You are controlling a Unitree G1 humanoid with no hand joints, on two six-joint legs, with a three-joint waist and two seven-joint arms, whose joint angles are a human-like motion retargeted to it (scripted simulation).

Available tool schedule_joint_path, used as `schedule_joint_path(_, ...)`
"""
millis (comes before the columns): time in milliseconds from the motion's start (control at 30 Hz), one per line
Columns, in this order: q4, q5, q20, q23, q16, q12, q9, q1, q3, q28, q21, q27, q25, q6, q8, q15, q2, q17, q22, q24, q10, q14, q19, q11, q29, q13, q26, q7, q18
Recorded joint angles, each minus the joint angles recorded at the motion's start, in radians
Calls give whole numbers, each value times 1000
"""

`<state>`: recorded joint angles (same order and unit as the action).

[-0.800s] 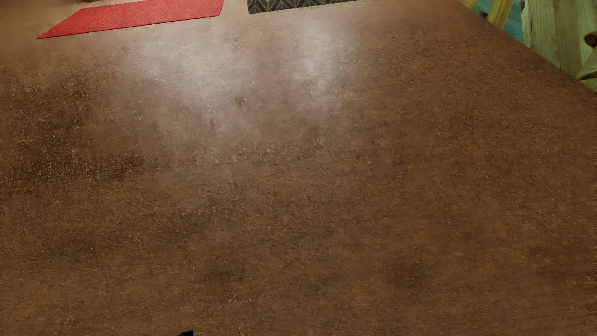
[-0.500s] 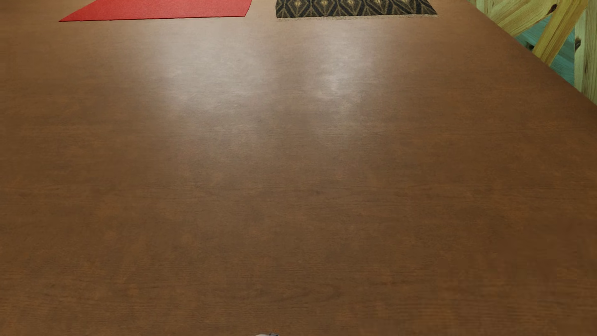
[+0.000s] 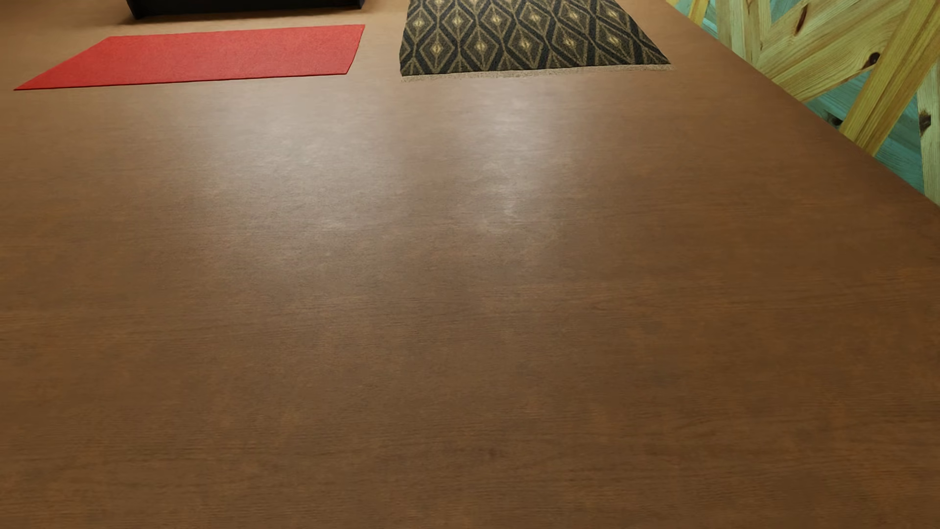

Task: Advance

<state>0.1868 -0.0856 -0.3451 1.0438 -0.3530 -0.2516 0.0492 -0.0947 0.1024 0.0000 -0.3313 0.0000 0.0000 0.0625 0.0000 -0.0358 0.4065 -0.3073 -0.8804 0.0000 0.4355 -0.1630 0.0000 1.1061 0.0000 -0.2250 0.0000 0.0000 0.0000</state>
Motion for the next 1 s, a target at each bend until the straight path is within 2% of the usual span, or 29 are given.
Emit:
schedule_joint_path(67, -27, -10, 26, -31, -23, 48, -13, -91, 61, 0, 33, 0, 0, -12, 0, 100, 40, 1, 57, 0, -19, -111, 0, -381, 0, -44, 0, 0, 0)
schedule_joint_path(100, -34, -17, 43, -18, -32, 76, -31, -116, 87, 0, 25, 0, 0, -14, 0, 88, 39, 1, 74, 0, -19, -143, 0, -519, 0, -56, 0, 0, 0)
schedule_joint_path(133, -56, -17, 66, -7, -36, 104, -41, -145, 106, 0, 21, 0, 0, -20, 0, 213, 17, 3, 85, 0, -14, -155, 0, -913, 0, -69, 0, 0, 0)
schedule_joint_path(167, -67, -16, 91, 13, -32, 125, -46, -158, 114, 0, 20, 0, 0, -26, 0, 137, 49, 4, 84, 0, -6, -122, 0, -667, 0, -76, 0, 0, 0)
schedule_joint_path(200, -88, -3, 104, 46, -29, 137, -44, -189, 119, 0, -4, 0, 0, -35, 0, 136, 68, 8, 78, 0, 10, -57, 0, -588, 0, -82, 0, 0, 0)
schedule_joint_path(233, -92, 11, 115, 96, -19, 132, -47, -188, 115, 0, -43, 0, 0, -47, 0, 175, 90, 13, 70, 0, 63, 73, 0, -519, 0, -76, 0, 0, 0)
schedule_joint_path(267, -104, 23, 123, 123, -3, 111, -44, -184, 117, 0, -59, 0, 0, -61, 0, 160, 71, 16, 57, 0, 172, 244, 0, -448, 0, -77, 0, 0, 0)
schedule_joint_path(333, -131, 59, 69, 100, 4, 86, -53, -19, 111, 0, -42, 0, 0, -58, 0, 41, 19, 21, 45, 0, 470, 542, 0, -381, 0, -79, 0, 0, 0)
schedule_joint_path(367, -138, 87, 23, 79, -4, 78, -42, 99, 89, 0, -50, 0, 0, -52, 0, -21, -31, 25, 49, 0, 650, 634, 0, -376, 0, -69, 0, 0, 0)
schedule_joint_path(433, -133, 109, 2, 33, 14, 58, -18, 258, 22, 0, -52, 0, 0, -37, 0, -76, -173, 17, 28, 0, 851, 475, 0, -415, 0, -32, 0, 0, 0)
schedule_joint_path(467, -121, 105, -1, 17, 23, 43, -9, 327, -36, 0, -49, 0, 0, -22, 0, -84, -246, 10, 18, 0, 852, 403, 0, -453, 0, -5, 0, 0, 0)
schedule_joint_path(500, -115, 101, -14, 6, 34, 24, -5, 398, -90, 0, -36, 0, 0, -13, 0, -95, -317, 1, 10, 0, 790, 381, 0, -495, 0, 27, 0, 0, 0)
schedule_joint_path(600, -111, 82, -45, -108, 27, -54, 13, 525, -221, 0, 41, 0, 0, 5, 0, -166, -485, -28, 67, 0, 374, 594, 0, -570, 0, 96, 0, 0, 0)
schedule_joint_path(633, -112, 78, -65, -151, 30, -76, 10, 541, -250, 0, 59, 0, 0, -1, 0, -194, -523, -43, 78, 0, 201, 583, 0, -580, 0, 117, 0, 0, 0)
schedule_joint_path(667, -103, 77, -58, -181, 39, -92, 3, 530, -265, 0, 84, 0, 0, -7, 0, -222, -565, -54, 80, 0, 43, 383, 0, -589, 0, 138, 0, 0, 0)
schedule_joint_path(700, -102, 68, -77, -198, 47, -107, -2, 508, -283, 0, 98, 0, 0, -11, 0, -242, -613, -60, 64, 0, -7, 106, 0, -595, 0, 155, 0, 0, 0)
schedule_joint_path(733, -100, 56, -79, -212, 53, -113, -7, 511, -305, 0, 121, 0, 0, -11, 0, -238, -639, -62, 54, 0, -2, 26, 0, -579, 0, 162, 0, 0, 0)
schedule_joint_path(767, -80, 43, -98, -206, 56, -123, -12, 551, -299, 0, 123, 0, 0, -3, 0, -198, -657, -62, 36, 0, 2, 129, 0, -546, 0, 171, 0, 0, 0)
schedule_joint_path(800, -47, 26, -112, -199, 60, -126, -20, 552, -300, 0, 146, 0, 0, 3, 0, -123, -669, -55, 8, 0, 24, 297, 0, -505, 0, 160, 0, 0, 0)
schedule_joint_path(833, -21, 14, -114, -167, 65, -127, -33, 557, -291, 0, 149, 0, 0, 12, 0, 24, -677, -43, -33, 0, 59, 407, 0, -444, 0, 136, 0, 0, 0)
schedule_joint_path(867, 4, -16, -108, -117, 67, -132, -55, 550, -281, 0, 164, 0, 0, 23, 0, 221, -623, -25, -64, 0, 113, 453, 0, -315, 0, 102, 0, 0, 0)
schedule_joint_path(900, 22, -35, -96, -77, 72, -124, -57, 510, -270, 0, 147, 0, 0, 20, 0, 363, -545, -18, -86, 0, 140, 423, 0, -170, 0, 88, 0, 0, 0)
schedule_joint_path(933, 43, -52, -74, -33, 68, -122, -50, 462, -261, 0, 126, 0, 0, 20, 0, 353, -443, -12, -65, 0, 154, 379, 0, 2, 0, 78, 0, 0, 0)
schedule_joint_path(1000, 53, -53, -59, 57, 62, -94, -35, 318, -187, 0, 68, 0, 0, -1, 0, 11, -266, -2, -62, 0, 141, 267, 0, 243, 0, 71, 0, 0, 0)
